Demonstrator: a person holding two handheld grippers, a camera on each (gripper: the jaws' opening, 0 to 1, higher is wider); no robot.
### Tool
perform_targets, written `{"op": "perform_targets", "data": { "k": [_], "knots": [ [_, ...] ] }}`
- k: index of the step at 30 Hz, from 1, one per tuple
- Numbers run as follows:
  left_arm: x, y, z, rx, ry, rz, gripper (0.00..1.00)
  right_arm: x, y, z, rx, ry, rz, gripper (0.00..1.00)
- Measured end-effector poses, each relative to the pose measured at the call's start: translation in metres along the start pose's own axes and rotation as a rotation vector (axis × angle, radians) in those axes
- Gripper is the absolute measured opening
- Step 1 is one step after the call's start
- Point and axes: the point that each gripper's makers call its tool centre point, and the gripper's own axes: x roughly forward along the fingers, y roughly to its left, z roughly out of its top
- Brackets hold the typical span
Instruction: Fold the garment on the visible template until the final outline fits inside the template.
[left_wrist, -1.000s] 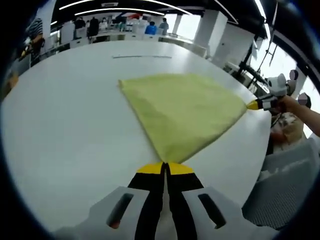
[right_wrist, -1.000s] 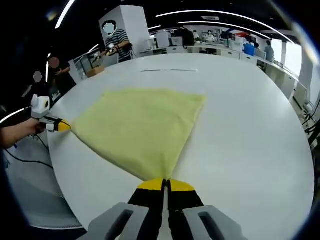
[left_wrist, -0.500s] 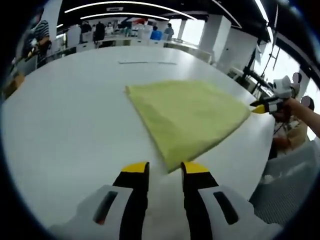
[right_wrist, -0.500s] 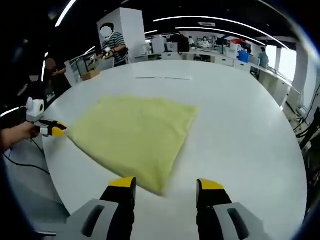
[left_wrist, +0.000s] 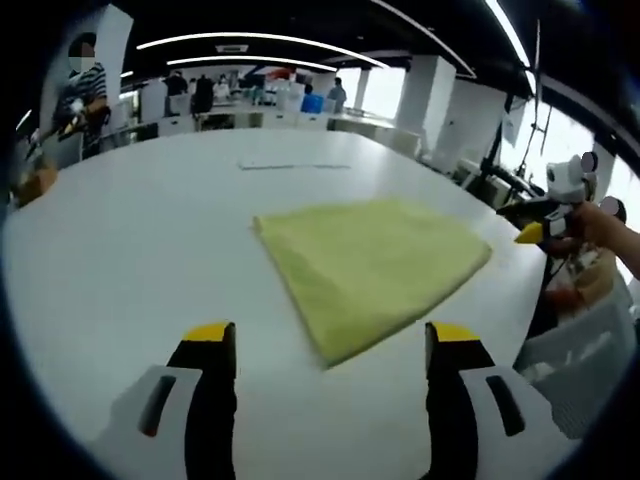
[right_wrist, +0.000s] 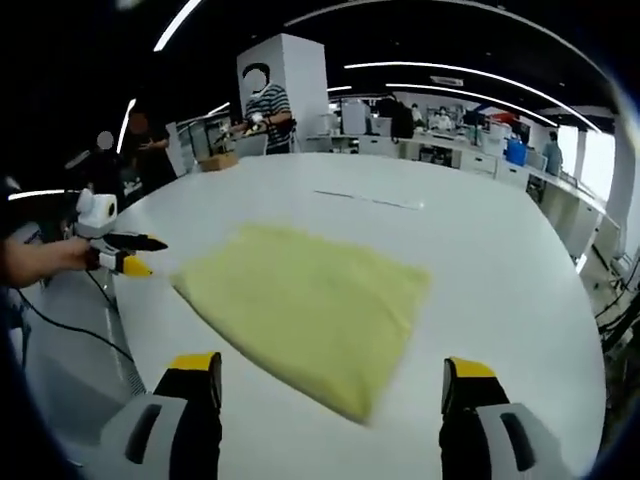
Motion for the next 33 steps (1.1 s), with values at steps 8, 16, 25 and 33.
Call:
{"op": "perform_targets", "data": {
  "k": [8,16,25,33],
  "knots": [
    [-0.02,0.003,0.005,-0.006,-0.033,0.041,0.9,-0.019,0.007,0.001,-0.01,-0.037,0.005,0.99],
    [-0.032,0.005,0.003,-0.025,-0.052,0.062,0.99,-0.038,0.011,-0.005,-0.048,-0.04,-0.016,0.99],
    [-0.045,0.003,0.008,0.007,-0.084,0.072,0.99,-0.05,0.011,-0.003,-0.034,-0.091,-0.043,0.99],
    [-0.046,0.001,0.009,0.025,-0.097,0.065,0.98,-0.051,0.011,-0.003,-0.025,-0.128,-0.061,0.98]
  ]
}}
